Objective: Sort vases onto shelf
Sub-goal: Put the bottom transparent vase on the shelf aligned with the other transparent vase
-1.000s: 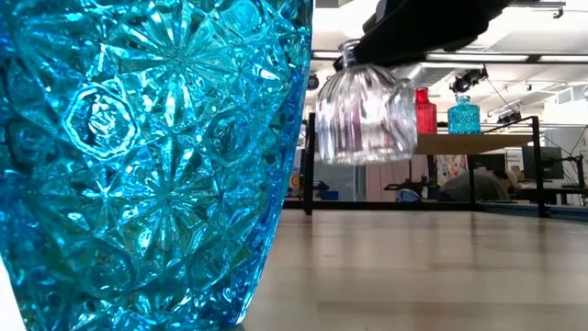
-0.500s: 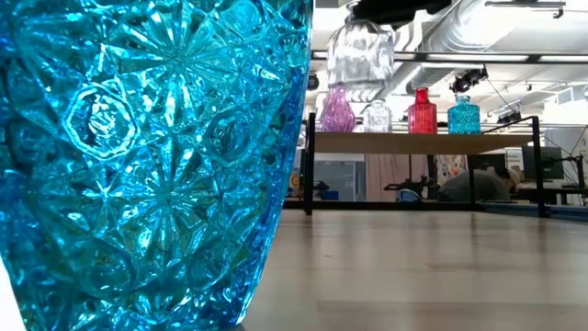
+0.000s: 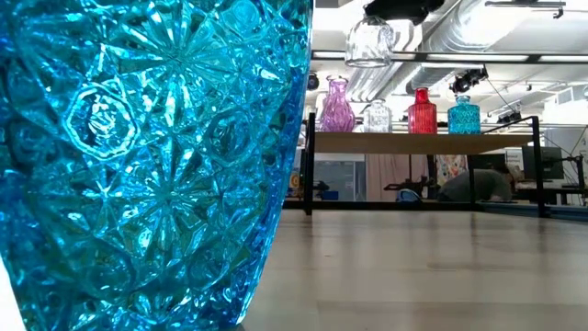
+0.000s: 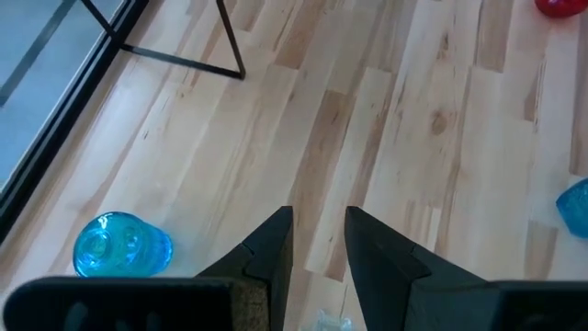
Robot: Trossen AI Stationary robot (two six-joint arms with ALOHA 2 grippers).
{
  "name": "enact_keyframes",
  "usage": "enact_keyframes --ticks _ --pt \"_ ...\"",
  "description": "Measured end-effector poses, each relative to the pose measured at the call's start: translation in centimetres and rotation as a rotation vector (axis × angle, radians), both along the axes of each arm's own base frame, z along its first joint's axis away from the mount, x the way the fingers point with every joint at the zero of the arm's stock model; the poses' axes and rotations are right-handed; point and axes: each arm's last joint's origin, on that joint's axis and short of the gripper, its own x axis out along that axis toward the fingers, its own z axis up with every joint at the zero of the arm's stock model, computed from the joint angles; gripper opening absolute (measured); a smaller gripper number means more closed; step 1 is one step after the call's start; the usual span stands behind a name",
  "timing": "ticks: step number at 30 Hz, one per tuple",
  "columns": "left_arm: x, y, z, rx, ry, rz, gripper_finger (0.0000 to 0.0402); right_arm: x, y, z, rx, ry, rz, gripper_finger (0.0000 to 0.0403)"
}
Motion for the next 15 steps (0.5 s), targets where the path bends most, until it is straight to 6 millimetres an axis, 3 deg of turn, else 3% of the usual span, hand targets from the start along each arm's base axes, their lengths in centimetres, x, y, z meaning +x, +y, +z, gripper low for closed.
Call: enact_keyframes --ticks 15 --pt "0.0 0.0 0.0 0.018 0.005 -0.018 0.009 -2.5 -6.5 0.8 0.061 -0.036 -0.265 0.0074"
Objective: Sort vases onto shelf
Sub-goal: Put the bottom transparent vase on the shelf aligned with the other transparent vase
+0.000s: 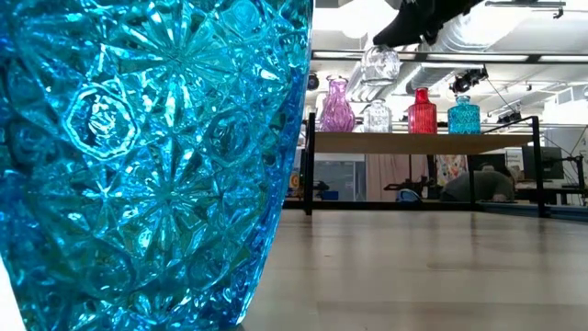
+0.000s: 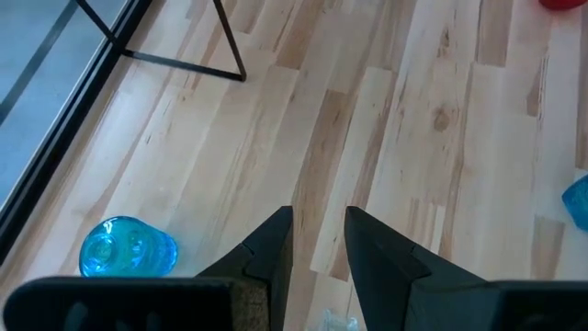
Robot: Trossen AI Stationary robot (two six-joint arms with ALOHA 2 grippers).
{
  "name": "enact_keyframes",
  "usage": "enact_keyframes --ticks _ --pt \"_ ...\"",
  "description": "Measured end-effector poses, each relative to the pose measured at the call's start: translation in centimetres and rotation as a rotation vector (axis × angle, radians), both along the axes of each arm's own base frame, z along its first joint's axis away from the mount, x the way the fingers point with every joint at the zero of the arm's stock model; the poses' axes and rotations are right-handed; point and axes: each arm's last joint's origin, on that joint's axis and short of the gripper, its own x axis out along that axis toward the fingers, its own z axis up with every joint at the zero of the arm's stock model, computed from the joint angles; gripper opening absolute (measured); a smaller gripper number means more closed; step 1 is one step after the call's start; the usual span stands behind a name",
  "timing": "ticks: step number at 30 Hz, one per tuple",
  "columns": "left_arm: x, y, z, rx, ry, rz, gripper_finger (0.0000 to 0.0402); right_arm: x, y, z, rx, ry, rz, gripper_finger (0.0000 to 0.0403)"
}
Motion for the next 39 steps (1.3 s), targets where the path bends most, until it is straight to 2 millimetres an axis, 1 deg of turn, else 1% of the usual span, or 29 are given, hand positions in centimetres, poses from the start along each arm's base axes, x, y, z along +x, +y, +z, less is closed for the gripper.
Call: enact_keyframes --ticks 6,12,16,21,26,30,37,39 --pt "0.0 0.0 0.0 0.01 0.004 -0.013 0.009 -0.4 -1.2 0.0 0.027 -0.007 -0.014 0.0074" --pt "0.0 0.1 0.0 0.03 0.0 -0.001 0.009 -0.8 -1.1 -0.7 0.037 0.021 -0.02 0.0074" --pt "0.0 0.1 0.0 0.03 -0.001 0.0 0.009 -2.2 -0.7 -1.5 0.032 0.004 -0.021 0.0074" --pt "0.0 0.1 0.0 0.03 -0.001 0.002 0.009 -4.2 0.1 -1.8 0.036 -0.05 -0.024 0.0074" --pt "0.0 0.1 0.0 0.04 -0.004 0.01 0.009 -5.3 0.3 -2.8 0.028 -0.056 -0.055 0.0074" --pt "0.0 0.2 0.1 0.049 -0.006 0.016 0.009 -5.2 -0.1 -3.7 0.058 -0.069 -0.085 0.0074" --pt "0.0 0.2 0.1 0.05 -0.007 0.017 0.009 -3.6 -1.6 -4.3 0.062 -0.115 -0.132 0.0074" --pt "0.0 0.2 0.1 0.05 -0.007 0.017 0.009 -3.2 -2.1 -4.7 0.071 -0.099 -0.148 0.0074"
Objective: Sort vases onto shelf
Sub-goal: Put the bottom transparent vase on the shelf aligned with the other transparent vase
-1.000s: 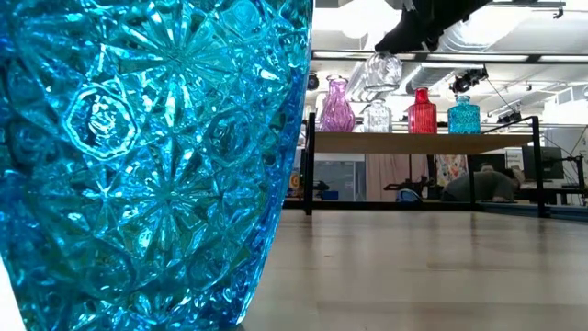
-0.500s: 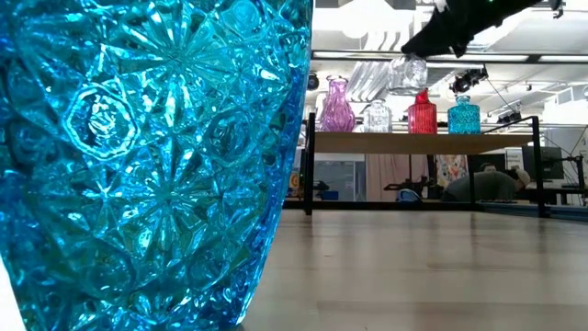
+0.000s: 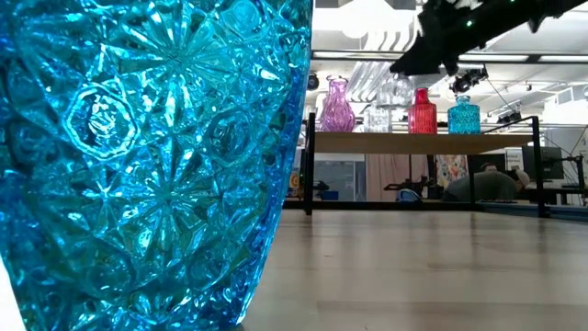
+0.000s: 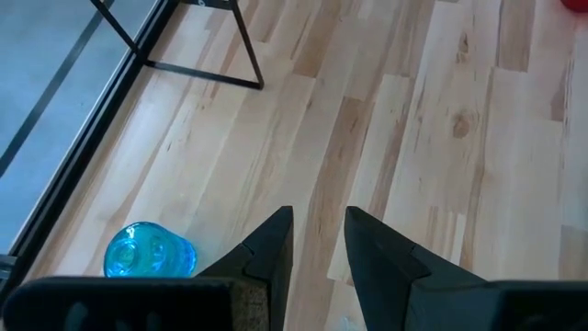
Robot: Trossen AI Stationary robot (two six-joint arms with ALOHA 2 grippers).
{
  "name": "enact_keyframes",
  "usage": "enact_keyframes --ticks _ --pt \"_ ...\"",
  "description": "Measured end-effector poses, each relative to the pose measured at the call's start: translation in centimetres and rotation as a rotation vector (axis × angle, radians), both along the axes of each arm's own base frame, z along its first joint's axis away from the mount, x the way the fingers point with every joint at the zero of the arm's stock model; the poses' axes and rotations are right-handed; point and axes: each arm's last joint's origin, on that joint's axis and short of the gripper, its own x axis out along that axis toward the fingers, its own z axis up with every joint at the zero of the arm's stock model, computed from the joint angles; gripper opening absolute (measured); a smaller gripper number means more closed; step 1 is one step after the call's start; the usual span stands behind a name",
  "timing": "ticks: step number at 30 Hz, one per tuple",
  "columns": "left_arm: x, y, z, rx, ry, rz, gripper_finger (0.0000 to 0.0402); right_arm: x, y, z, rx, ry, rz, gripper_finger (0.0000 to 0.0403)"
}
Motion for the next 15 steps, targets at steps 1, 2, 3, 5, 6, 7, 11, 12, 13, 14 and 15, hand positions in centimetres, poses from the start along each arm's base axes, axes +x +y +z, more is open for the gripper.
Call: enact_keyframes --ticks 1,2,3,5,6,7,11,12,13,14,15 --pt "0.0 0.0 0.0 0.0 0.0 0.0 0.009 0.2 -0.2 -0.3 0.006 0.013 -0.007 0.0074" --pt "0.0 0.0 0.0 0.0 0.0 0.0 0.009 0.4 -0.5 -0.5 0.012 0.026 -0.016 0.0074" --pt "0.0 0.0 0.0 0.0 0.0 0.0 0.009 0.6 -0.7 -0.8 0.018 0.04 -0.025 0.0074" --pt "0.0 0.0 0.0 0.004 0.002 -0.004 0.009 0.8 -1.1 -1.2 0.027 0.057 -0.04 0.0074" --pt "0.0 0.0 0.0 0.005 0.002 -0.007 0.009 1.0 -1.3 -1.2 0.027 0.053 -0.044 0.0074" --pt "0.0 0.0 0.0 0.006 0.003 -0.007 0.009 1.1 -1.4 -1.2 0.028 0.044 -0.049 0.0074" --pt "0.0 0.0 0.0 0.006 0.003 -0.007 0.009 1.5 -1.9 -1.4 0.026 0.034 -0.061 0.0074" --pt "0.0 0.0 0.0 0.006 0.003 -0.007 0.009 1.6 -2.0 -1.5 0.029 0.041 -0.065 0.0074" --pt "0.0 0.0 0.0 0.006 0.003 -0.007 0.009 1.7 -2.2 -1.7 0.033 0.048 -0.067 0.0074" --pt "0.0 0.0 0.0 0.006 0.002 -0.007 0.009 1.8 -2.2 -1.9 0.038 0.055 -0.065 0.0074" --pt "0.0 0.0 0.0 0.005 0.002 -0.007 0.009 1.9 -2.3 -2.0 0.041 0.062 -0.065 0.0074"
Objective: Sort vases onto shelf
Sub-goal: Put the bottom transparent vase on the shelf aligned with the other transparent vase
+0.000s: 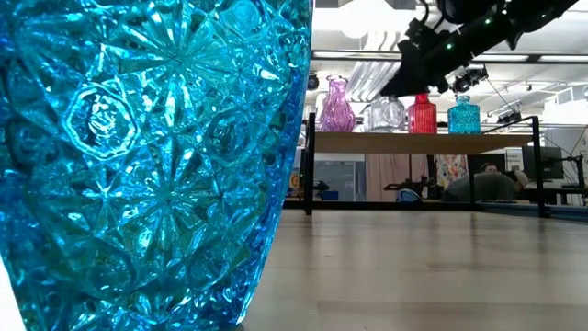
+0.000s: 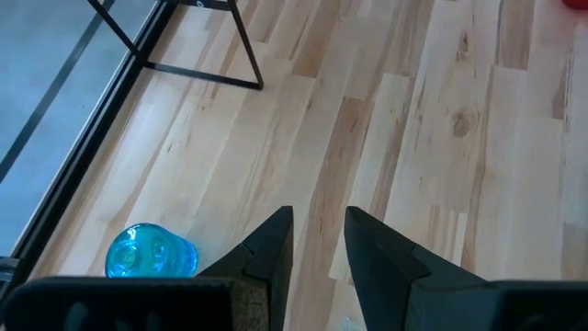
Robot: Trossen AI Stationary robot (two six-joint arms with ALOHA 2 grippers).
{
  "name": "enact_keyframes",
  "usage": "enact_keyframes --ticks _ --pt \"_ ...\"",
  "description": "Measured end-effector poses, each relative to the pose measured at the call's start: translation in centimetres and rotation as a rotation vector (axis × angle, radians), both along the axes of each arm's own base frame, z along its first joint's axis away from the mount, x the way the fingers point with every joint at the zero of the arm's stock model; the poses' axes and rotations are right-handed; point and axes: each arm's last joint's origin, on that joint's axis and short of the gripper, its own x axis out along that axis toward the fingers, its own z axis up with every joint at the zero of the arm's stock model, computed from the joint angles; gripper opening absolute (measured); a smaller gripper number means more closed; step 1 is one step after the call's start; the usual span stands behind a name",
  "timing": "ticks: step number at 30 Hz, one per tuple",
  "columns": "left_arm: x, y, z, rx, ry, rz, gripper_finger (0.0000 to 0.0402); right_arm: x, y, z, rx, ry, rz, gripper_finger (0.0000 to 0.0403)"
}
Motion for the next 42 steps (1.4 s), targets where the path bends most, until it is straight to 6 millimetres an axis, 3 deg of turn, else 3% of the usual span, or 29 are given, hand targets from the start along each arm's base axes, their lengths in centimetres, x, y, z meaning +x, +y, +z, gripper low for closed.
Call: enact_keyframes --ticks 6,25,33,42 --pt "0.01 0.0 0.01 -0.001 -0.002 0.0 0.009 0.83 -0.43 -0.61 -0.002 0.011 0.006 0.0074" --pt "0.03 -0.01 0.02 -0.002 -0.004 0.001 0.009 0.82 -0.6 -0.71 -0.023 0.034 -0.002 0.0075" --pt "0.03 -0.01 0.02 -0.002 -0.004 0.001 0.009 0.81 -0.64 -0.67 -0.028 0.033 -0.016 0.0105" --pt "0.03 -0.01 0.02 -0.002 -0.004 0.001 0.009 0.85 -0.66 -0.56 -0.034 0.022 -0.016 0.0109"
